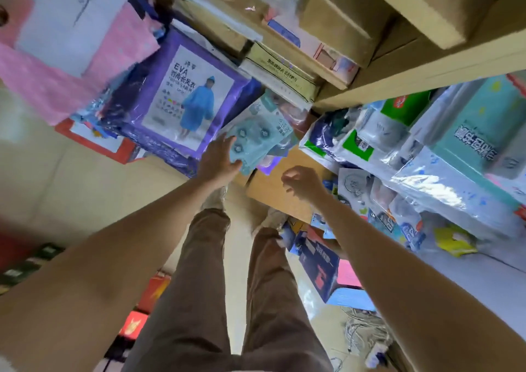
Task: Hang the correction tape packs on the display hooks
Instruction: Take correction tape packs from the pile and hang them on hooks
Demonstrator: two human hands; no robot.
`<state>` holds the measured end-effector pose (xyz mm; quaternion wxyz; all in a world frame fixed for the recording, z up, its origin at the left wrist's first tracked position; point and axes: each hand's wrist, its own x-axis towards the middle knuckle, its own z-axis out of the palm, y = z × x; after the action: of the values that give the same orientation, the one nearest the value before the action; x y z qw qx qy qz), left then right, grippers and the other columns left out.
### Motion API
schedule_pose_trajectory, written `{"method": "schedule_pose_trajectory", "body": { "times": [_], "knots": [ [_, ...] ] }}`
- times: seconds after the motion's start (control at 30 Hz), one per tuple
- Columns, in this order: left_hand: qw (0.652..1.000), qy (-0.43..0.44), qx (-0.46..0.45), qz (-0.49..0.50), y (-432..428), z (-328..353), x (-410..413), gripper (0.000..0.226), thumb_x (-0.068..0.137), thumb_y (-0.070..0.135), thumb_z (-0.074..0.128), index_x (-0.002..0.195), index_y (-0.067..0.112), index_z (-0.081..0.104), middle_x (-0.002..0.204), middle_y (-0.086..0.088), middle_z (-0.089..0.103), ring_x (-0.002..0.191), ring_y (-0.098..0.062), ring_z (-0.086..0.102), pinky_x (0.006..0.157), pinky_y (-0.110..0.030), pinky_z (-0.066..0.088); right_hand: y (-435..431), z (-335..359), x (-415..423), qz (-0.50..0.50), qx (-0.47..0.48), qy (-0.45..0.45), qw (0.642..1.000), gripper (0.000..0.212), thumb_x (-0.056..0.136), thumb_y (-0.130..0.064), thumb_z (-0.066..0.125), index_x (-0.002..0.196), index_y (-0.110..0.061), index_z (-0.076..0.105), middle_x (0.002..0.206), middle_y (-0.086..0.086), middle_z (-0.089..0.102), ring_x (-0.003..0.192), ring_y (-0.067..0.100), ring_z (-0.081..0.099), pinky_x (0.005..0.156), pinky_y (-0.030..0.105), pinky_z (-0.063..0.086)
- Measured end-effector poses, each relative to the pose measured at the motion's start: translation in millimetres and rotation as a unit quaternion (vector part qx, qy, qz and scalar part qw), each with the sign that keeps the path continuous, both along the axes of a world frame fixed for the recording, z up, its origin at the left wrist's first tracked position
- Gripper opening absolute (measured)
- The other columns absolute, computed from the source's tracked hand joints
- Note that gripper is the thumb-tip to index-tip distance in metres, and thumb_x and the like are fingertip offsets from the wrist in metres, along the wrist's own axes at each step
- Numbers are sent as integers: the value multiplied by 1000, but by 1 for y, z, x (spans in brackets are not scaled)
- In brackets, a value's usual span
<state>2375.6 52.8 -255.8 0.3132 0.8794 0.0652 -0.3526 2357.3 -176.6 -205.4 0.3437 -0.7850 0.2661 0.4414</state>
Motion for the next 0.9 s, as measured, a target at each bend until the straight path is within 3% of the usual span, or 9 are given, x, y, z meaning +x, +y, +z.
{"method": "schedule_pose_trajectory", "body": {
  "times": [0.1, 0.23, 0.37, 0.47, 0.57, 0.7, 0.8, 0.9],
  "knots": [
    [999, -10, 13, -44, -7, -30, 5, 85, 91, 28, 69, 160, 16, 20, 168, -15, 10, 151, -37, 18, 120, -48, 27, 9, -38, 12, -82, 0, 12, 997, 22, 89, -19, 70, 109, -11, 66, 87, 13, 71, 70, 24, 68, 66, 37, 56],
    [999, -10, 39, -12, -16, -52, 3, 97, 88, 30, 71, 161, 23, 8, 165, -15, 16, 147, -41, 20, 114, -54, 32, 23, -67, 17, -194, 30, 41, 980, 32, 92, -27, 68, 118, -11, 60, 92, 6, 65, 76, 20, 58, 65, 30, 49],
    [996, -61, 19, 54, -25, -55, -7, 79, 86, 16, 70, 154, 10, 31, 152, -20, 36, 139, -40, 33, 113, -49, 27, 32, -81, 18, -296, 78, 91, 948, 20, 92, -36, 66, 103, -21, 62, 96, -2, 65, 86, 17, 61, 79, 34, 49],
    [994, -58, -62, 70, -26, -62, -20, 62, 81, 3, 65, 141, 6, 50, 136, -26, 50, 123, -41, 50, 103, -46, 42, 37, -88, 14, -352, 76, 63, 931, 24, 86, -35, 75, 102, -19, 65, 103, 4, 69, 90, 22, 65, 74, 34, 50],
    [992, -49, -102, 59, -26, -62, -29, 55, 81, -2, 60, 135, 10, 60, 128, -17, 57, 113, -30, 58, 100, -36, 45, 35, -88, 6, -360, 50, 0, 932, 39, 68, -34, 88, 96, -16, 69, 98, 7, 75, 93, 32, 70, 81, 42, 58],
    [988, -122, -30, 85, -21, -64, -28, 49, 77, 10, 69, 125, 10, 63, 127, -14, 61, 119, -34, 54, 102, -50, 43, 23, -68, -3, -288, 30, -76, 954, 34, 77, -22, 84, 104, -11, 67, 89, 5, 71, 73, 16, 61, 65, 31, 52],
    [987, -94, 35, 127, -29, -59, -26, 70, 78, 22, 79, 138, 6, 49, 136, -20, 50, 125, -41, 47, 101, -55, 45, 11, -51, -12, -264, 3, -134, 955, 32, 81, -21, 80, 106, -10, 64, 89, 7, 70, 66, 12, 58, 54, 21, 50],
    [989, -70, 99, 79, -42, -54, -26, 93, 74, 36, 85, 149, 8, 37, 143, -20, 43, 127, -42, 43, 94, -55, 48, -1, -45, -28, -266, -40, -150, 951, 29, 82, -23, 80, 104, -12, 64, 89, 5, 69, 68, 13, 60, 49, 16, 47]
  ]
}}
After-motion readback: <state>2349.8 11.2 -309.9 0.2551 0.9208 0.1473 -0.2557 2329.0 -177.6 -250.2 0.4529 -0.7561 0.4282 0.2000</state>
